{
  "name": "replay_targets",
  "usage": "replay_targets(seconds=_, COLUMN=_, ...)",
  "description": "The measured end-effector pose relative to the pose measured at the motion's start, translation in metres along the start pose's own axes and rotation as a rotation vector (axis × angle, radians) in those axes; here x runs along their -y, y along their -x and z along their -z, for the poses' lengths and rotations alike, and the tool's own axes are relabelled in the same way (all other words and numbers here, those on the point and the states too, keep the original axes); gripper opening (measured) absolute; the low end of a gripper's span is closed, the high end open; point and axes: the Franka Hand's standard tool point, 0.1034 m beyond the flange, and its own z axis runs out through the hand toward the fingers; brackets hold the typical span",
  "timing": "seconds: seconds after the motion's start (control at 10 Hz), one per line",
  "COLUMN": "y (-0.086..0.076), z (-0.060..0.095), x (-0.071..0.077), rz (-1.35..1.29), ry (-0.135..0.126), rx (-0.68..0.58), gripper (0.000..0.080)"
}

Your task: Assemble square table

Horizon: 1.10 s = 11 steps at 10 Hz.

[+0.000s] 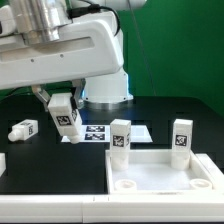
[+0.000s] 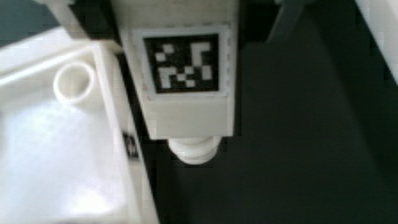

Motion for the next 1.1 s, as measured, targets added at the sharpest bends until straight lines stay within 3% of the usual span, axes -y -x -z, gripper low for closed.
replay_targets(seconds=0.2, y=-0.012, z=0.006, x=0.073, rz=0.024, ry=-0.021, rx=-0.173, gripper=0.0284)
replay_targets(seconds=0.3, y=-0.009, z=0.003, x=0.095, rz=0.013, ry=-0.029, rx=-0.245, gripper=0.0284)
replay_targets(seconds=0.5, y=-0.007, z=0.0, x=0.095, rz=0.033, ry=-0.021, rx=-0.333, gripper=0.0284)
replay_targets(seconds=0.8, y=-0.004, z=-0.003, x=0.099, rz=0.046, ry=-0.019, rx=-0.312, gripper=0.0284)
replay_targets(seconds=1.0, y=0.011, z=-0.021, x=0.138, rz=0.181, ry=-0.002, rx=-0.327, gripper=0.0284)
replay_targets(seconds=1.1, y=0.017, z=-0.029, x=0.144, rz=0.199, ry=0.002, rx=-0.33, gripper=0.0284)
